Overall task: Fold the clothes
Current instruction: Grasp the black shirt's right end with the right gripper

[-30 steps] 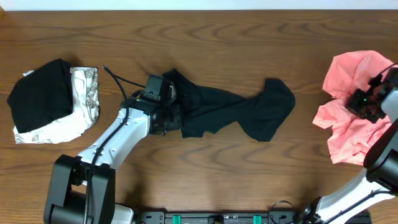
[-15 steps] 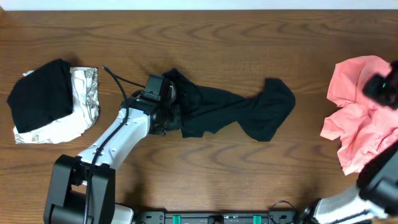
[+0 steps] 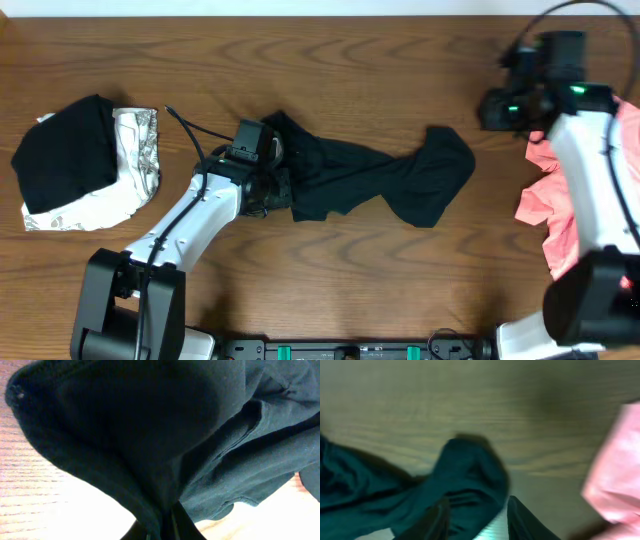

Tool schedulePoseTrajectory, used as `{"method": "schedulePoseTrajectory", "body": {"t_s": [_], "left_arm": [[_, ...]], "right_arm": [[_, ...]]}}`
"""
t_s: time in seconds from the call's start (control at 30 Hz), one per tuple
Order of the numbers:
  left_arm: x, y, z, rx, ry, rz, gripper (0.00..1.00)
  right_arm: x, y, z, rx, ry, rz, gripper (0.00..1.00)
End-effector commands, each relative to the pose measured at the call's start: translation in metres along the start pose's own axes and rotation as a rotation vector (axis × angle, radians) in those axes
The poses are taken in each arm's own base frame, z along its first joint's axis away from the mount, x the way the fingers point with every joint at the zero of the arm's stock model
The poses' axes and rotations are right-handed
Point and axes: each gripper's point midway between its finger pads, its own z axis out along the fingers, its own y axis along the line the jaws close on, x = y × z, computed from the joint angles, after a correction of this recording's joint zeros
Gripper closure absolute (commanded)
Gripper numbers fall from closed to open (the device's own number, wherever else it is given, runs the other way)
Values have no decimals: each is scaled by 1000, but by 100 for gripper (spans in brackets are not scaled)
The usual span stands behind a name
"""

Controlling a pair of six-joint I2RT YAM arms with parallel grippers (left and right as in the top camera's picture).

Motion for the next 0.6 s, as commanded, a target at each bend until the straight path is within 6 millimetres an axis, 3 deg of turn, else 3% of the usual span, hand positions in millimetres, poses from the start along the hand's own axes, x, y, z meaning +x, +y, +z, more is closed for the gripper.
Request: {"method": "schedulePoseTrajectory", "body": {"t_s": [0.0,0.3,0.47,0.57], "left_arm": [[-4,0,-5,-2,-19,17,89],[-4,0,-5,-2,-18,17,89],[-4,0,-5,-2,-18,17,89],[-4,0,-5,-2,-18,17,89]], "right_arm": [[12,21,27,-19,65,-47,62],[46,59,102,-30,219,-62,60],[58,64,124,-21,257,-52,64],[59,59,126,11,259,-50,99]]}}
